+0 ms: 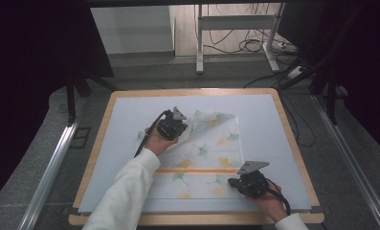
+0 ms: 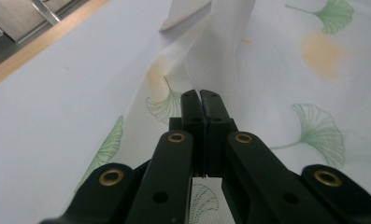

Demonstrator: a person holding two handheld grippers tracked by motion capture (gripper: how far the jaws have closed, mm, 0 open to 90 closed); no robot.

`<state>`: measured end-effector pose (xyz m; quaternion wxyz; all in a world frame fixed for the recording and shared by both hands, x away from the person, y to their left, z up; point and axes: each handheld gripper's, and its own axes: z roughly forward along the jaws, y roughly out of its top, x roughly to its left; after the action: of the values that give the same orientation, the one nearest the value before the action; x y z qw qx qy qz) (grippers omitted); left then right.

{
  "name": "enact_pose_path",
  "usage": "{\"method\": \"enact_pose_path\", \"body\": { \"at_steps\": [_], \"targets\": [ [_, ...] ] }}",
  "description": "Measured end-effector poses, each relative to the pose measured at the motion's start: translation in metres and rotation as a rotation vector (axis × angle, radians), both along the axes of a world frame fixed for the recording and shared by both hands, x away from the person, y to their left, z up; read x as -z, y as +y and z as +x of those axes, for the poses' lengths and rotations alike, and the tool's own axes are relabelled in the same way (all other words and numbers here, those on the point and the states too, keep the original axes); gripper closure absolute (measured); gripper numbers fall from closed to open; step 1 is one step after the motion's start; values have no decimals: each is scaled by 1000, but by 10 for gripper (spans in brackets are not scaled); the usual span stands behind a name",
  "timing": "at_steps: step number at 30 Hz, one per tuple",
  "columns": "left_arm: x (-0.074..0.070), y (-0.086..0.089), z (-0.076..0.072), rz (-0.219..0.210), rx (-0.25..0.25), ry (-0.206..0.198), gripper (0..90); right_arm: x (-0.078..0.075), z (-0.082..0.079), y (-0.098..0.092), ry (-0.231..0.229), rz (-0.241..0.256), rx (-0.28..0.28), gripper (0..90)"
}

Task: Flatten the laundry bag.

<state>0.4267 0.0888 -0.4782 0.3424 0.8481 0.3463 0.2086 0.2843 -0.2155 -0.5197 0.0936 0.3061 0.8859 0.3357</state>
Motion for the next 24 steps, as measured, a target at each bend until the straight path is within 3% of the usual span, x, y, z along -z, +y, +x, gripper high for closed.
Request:
{"method": "enact_pose_path", "body": {
  "at_steps": [5,8,11,15,21,22,23,24],
  "targets": [
    [1,4,14,-15,-8,6,899,0,1,-1,2,2,-4,892],
    [2,5,23,31,-20,-5,899,0,1,-1,3,3,-3,892],
    [-1,9,33,43,-31,-7,898,0,1,-1,4,7,-6,892],
    [-7,12,45,90,-29,-17,895,0,2,-1,5,9,-6,892],
    [-13,14,65,155,-72,-57,834,0,2,-1,5,6,-6,892],
    [-15,14,67,167,-86,-73,768,0,2,-1,5,5,-6,892],
    [-16,14,67,171,-99,-93,768,0,2,-1,5,5,-6,892],
    [-19,15,67,155,-115,-112,720,0,2,-1,4,5,-7,892]
  ]
}}
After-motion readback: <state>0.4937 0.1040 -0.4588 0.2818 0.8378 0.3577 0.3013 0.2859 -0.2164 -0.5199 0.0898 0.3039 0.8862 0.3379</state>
